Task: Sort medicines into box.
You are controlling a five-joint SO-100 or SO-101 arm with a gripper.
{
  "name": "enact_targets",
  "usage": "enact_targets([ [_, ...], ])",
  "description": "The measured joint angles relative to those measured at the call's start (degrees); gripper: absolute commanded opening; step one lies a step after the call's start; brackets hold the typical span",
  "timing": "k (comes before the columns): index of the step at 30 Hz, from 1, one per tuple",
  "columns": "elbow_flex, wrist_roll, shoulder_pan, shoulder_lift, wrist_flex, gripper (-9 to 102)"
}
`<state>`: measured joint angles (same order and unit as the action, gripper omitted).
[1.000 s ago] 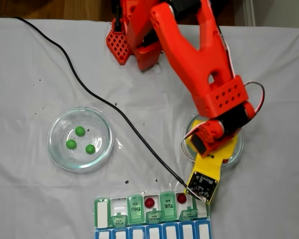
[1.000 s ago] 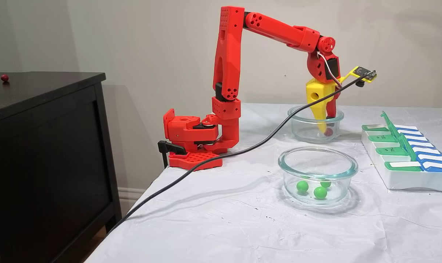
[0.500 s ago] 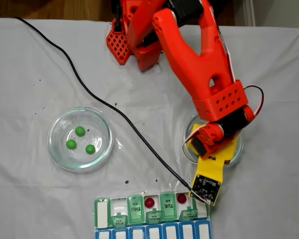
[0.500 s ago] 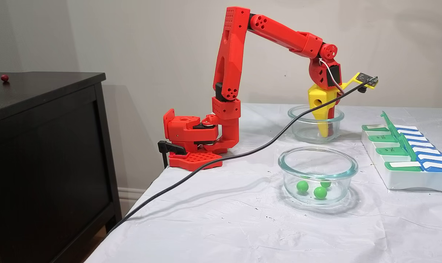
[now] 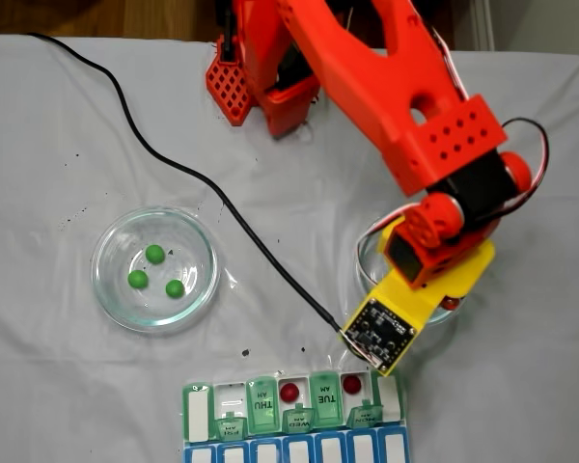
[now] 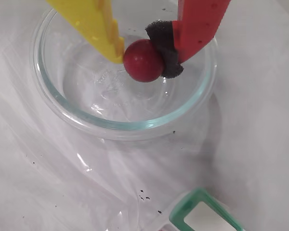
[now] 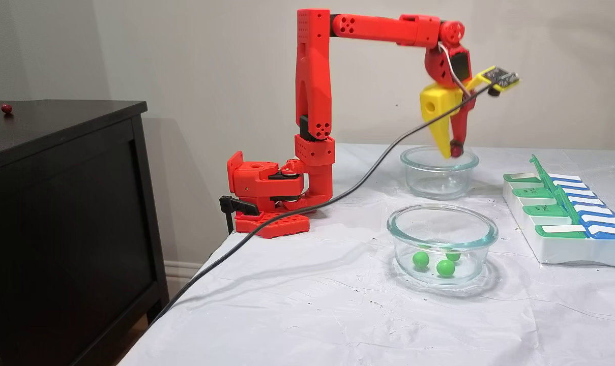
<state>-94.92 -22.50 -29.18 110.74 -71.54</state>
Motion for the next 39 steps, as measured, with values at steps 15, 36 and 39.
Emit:
enact_targets([
  [15,12.2,-12.0,23.9,-6.6,-1.8,0],
  [36,28.2,-18.5,34.8,-27.3,-1.0,0],
  [39,30.9,-18.5,35.1,-30.8,-0.6,0],
])
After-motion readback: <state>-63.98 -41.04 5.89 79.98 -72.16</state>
